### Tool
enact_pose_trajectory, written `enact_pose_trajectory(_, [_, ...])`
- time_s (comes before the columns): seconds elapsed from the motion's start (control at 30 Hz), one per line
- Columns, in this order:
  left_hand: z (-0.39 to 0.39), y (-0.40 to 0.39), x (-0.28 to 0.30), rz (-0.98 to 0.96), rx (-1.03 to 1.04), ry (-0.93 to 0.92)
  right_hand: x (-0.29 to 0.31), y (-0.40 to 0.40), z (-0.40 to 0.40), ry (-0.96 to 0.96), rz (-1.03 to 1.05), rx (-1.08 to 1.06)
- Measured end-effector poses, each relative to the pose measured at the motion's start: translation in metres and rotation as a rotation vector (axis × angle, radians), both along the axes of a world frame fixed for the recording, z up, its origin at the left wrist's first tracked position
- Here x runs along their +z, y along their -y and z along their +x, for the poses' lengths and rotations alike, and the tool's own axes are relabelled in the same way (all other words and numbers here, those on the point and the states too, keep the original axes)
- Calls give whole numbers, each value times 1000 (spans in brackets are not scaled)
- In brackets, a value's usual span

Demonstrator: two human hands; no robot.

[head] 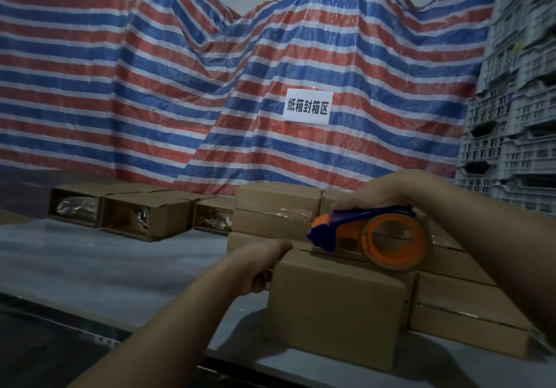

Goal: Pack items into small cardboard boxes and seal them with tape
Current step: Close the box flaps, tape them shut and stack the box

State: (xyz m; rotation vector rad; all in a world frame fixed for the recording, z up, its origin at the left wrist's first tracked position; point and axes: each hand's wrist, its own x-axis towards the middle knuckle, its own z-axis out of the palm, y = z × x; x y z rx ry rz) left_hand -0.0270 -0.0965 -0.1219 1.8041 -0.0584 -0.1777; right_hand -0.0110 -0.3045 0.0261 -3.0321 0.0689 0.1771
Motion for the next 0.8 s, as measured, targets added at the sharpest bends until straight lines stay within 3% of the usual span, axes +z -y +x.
enact_pose_trajectory(0.23, [-1,0,-1,-4,3,20,-6,69,-19,45,-200,-62])
enact_pose_trajectory(0.37, [-8,-3,5,170,18,52,-14,64,-12,34,-244,-72])
enact_pose_trajectory(0.5, [-11,5,16,520,195,589,-6,59,-6,14,-273,-99])
enact_pose_trajectory(0.6, [-28,26,21,685,27,918,-6,60,-4,13,-254,-127])
enact_pose_trajectory(0.7, [-32,44,8,978,-172,964,-9,63,-1,-12,-226,-126])
enact_pose_trajectory(0.8, [-28,47,1,1090,-138,980,-8,70,-5,-20,-216,-105])
